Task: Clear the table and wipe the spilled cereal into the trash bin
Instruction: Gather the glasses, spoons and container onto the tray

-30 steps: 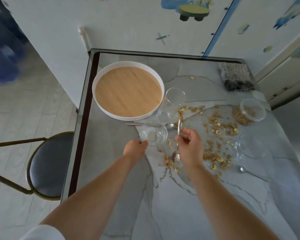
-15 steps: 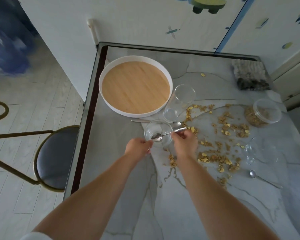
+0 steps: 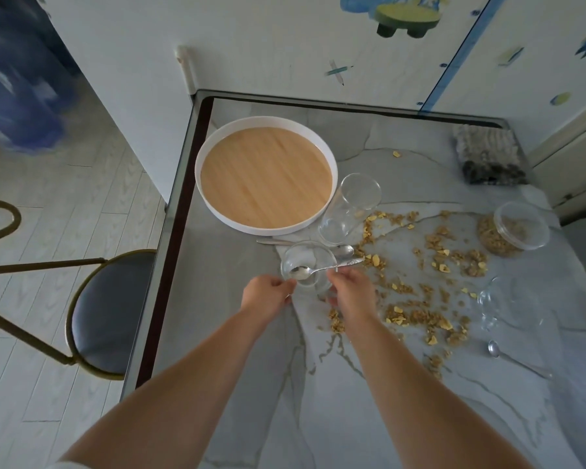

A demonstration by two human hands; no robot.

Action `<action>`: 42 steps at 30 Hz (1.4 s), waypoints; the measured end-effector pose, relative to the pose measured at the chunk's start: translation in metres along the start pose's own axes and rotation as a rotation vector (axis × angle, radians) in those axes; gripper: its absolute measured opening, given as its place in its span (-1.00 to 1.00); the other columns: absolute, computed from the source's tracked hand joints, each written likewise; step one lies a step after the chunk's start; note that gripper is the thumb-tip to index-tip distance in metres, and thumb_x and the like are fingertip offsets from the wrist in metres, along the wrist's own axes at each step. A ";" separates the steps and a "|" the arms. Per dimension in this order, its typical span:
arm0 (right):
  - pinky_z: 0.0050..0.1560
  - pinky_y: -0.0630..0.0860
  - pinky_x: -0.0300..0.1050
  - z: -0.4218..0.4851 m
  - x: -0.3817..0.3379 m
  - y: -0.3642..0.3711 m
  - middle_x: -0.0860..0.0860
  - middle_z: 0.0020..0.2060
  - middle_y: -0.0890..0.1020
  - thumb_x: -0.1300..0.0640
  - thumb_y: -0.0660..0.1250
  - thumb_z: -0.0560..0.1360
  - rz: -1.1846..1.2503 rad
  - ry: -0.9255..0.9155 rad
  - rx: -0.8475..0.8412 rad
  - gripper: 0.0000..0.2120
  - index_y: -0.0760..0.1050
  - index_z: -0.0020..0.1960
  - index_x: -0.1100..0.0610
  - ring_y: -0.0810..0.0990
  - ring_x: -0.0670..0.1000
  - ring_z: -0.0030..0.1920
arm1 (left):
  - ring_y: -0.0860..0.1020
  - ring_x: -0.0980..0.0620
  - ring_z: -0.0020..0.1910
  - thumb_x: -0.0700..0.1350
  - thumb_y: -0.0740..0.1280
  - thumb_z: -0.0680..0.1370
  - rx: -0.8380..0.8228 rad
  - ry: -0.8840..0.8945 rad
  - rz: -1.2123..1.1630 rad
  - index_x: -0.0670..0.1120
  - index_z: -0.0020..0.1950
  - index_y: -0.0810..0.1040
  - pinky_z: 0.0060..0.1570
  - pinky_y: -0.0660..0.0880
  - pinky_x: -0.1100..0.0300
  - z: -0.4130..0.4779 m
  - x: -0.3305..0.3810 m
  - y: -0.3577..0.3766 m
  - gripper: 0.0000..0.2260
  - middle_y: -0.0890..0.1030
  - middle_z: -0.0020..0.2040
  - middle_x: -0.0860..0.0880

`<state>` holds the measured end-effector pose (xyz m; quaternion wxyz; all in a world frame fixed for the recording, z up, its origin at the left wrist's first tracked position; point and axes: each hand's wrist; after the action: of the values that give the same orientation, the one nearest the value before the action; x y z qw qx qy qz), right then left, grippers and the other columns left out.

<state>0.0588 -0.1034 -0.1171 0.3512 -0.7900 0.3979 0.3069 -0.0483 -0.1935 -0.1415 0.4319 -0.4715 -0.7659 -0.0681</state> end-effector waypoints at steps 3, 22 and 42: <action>0.03 0.56 0.18 -0.002 -0.002 0.002 0.11 -0.31 0.55 0.08 0.31 0.48 -0.026 -0.010 0.007 -0.73 0.52 -0.12 0.32 0.52 0.08 -0.23 | 0.53 -0.13 -0.31 -0.03 0.35 0.49 0.030 0.027 0.068 -0.09 -0.54 0.42 -0.25 0.39 0.18 -0.005 0.001 -0.006 -0.60 0.56 -0.35 -0.11; 0.05 0.55 0.18 0.039 -0.131 0.128 0.00 -0.35 0.56 0.08 0.31 0.45 0.017 -0.132 -0.125 -0.78 0.46 -0.36 0.07 0.60 0.14 -0.16 | 0.65 -0.06 -0.12 -0.02 0.30 0.54 0.181 0.132 0.006 -0.12 -0.20 0.58 0.04 0.57 -0.07 0.087 0.082 -0.140 -0.79 0.65 -0.17 -0.10; 0.12 0.54 0.13 0.106 -0.138 0.192 -0.06 -0.12 0.61 0.09 0.28 0.41 0.068 -0.066 -0.173 -0.70 0.50 0.14 -0.03 0.60 0.03 -0.02 | 0.39 0.00 -0.42 -0.09 0.23 0.52 0.413 0.144 0.422 -0.10 -0.44 0.39 -0.45 0.23 0.23 0.161 0.098 -0.156 -0.69 0.43 -0.40 -0.04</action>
<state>-0.1933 -0.0457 -0.1306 0.2840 -0.7930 0.3845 0.3778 -0.2842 -0.1321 -0.1225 0.5765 -0.5163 -0.6159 0.1472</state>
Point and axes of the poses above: each hand's wrist, its own z-axis towards the middle knuckle, its own y-axis out of the palm, x = y × z
